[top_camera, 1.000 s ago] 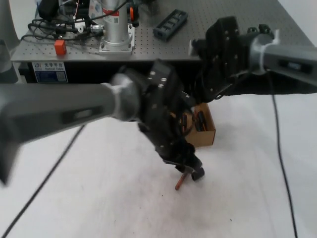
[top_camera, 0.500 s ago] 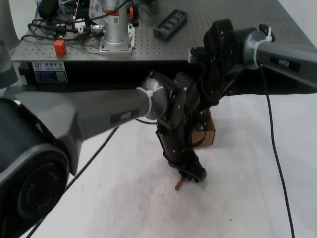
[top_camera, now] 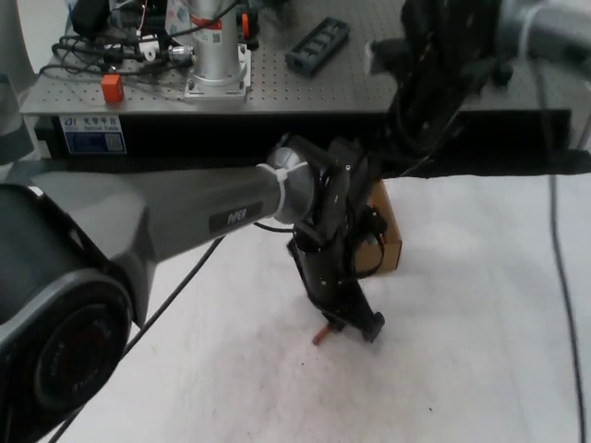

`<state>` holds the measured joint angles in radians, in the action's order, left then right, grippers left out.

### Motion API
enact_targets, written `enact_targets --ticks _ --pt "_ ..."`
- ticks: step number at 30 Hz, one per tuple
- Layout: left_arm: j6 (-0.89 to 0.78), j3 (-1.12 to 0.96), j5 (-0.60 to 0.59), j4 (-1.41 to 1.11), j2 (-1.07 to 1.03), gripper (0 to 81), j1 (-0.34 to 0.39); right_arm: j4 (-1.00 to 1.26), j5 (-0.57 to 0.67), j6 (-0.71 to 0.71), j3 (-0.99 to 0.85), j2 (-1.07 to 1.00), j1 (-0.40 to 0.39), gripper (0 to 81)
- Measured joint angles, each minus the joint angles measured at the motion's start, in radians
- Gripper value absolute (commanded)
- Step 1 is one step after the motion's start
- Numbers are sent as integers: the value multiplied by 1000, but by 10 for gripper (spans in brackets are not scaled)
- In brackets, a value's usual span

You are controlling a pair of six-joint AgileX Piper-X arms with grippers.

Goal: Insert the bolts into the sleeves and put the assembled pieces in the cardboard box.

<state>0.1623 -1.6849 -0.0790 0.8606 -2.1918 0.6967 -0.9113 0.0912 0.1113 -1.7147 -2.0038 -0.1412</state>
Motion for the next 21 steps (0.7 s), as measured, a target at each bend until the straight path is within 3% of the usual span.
enact_targets --ticks 8,14,17,21 --pt "-102 183 29 13 226 7 -123 -318 0 81 -7 102 -7 346" --pt "-162 463 -7 -129 514 7 -202 -320 -17 453 121 102 -97 346" --pt "-171 572 -18 -157 609 7 -208 -249 -23 570 208 90 -159 346" --pt "-175 661 -37 -162 695 7 -208 -171 -130 690 266 52 -212 346"
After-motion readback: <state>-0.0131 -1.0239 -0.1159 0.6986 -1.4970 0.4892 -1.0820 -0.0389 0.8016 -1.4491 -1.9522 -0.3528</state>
